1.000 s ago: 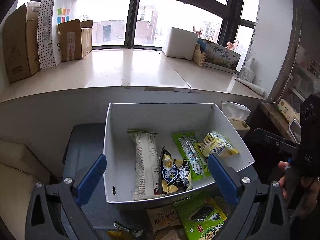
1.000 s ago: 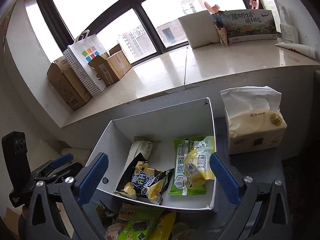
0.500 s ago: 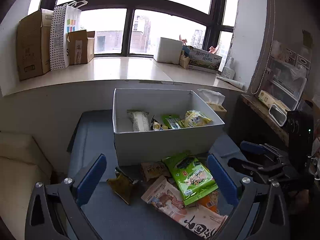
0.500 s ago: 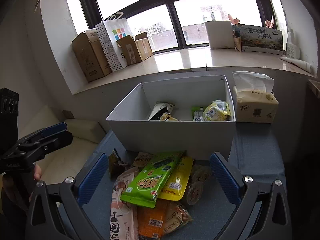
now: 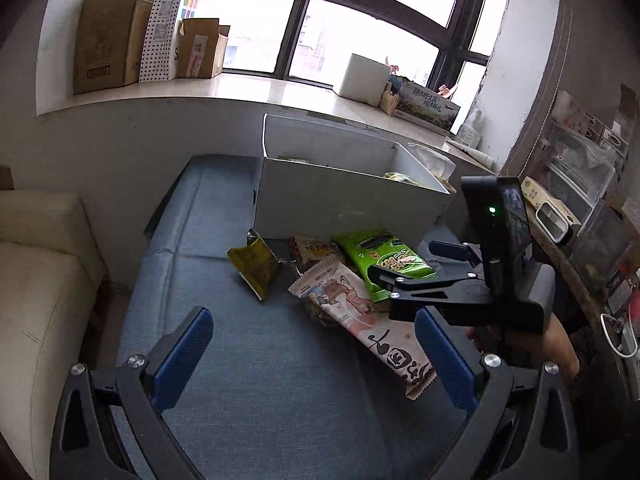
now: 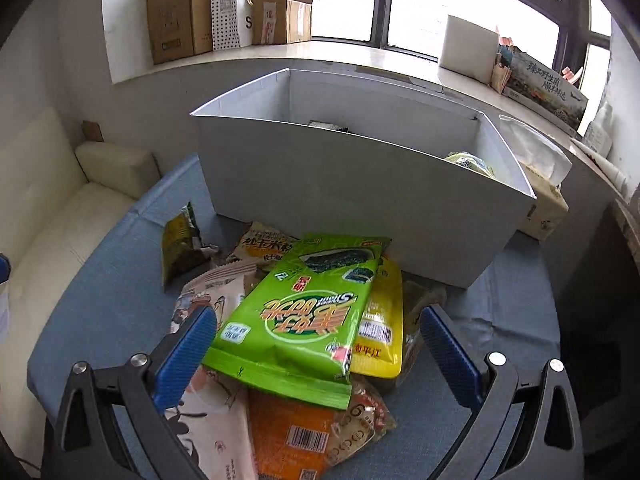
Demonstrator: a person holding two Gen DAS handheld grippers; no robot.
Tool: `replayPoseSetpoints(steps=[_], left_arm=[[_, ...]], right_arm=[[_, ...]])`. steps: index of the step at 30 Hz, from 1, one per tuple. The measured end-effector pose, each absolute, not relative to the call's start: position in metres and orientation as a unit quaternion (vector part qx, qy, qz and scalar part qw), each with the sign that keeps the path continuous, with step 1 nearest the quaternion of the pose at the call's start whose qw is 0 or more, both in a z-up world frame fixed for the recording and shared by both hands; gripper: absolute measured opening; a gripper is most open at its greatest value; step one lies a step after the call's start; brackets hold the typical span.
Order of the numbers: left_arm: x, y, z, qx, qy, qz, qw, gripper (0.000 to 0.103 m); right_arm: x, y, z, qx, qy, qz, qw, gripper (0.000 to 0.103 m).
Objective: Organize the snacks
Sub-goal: 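Grasp the green seaweed snack bag with the right tool while the left tool grasps the pastry pack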
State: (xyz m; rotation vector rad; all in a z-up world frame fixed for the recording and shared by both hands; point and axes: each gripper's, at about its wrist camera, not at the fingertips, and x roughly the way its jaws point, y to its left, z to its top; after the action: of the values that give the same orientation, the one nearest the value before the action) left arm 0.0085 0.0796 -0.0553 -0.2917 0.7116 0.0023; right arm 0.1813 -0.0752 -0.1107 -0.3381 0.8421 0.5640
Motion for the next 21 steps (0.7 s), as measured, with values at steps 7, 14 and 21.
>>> replayPoseSetpoints(steps=[7, 14, 21], left_arm=[[0.011, 0.077, -0.062, -0.139, 0.356, 0.003, 0.924, 0.103], [0.01, 0.075, -0.067, -0.137, 0.361, 0.002, 0.923, 0.103], [0.026, 0.061, -0.077, -0.132, 0.387, -0.009, 0.912, 0.103]], right_arm=[[0.212, -0.037, -0.134, -0.213, 0.449, 0.24, 0.834, 0.103], [0.212, -0.05, -0.13, -0.194, 0.452, 0.252, 0.833, 0.075], [0.191, -0.088, -0.096, -0.135, 0.419, 0.289, 0.85, 0.074]])
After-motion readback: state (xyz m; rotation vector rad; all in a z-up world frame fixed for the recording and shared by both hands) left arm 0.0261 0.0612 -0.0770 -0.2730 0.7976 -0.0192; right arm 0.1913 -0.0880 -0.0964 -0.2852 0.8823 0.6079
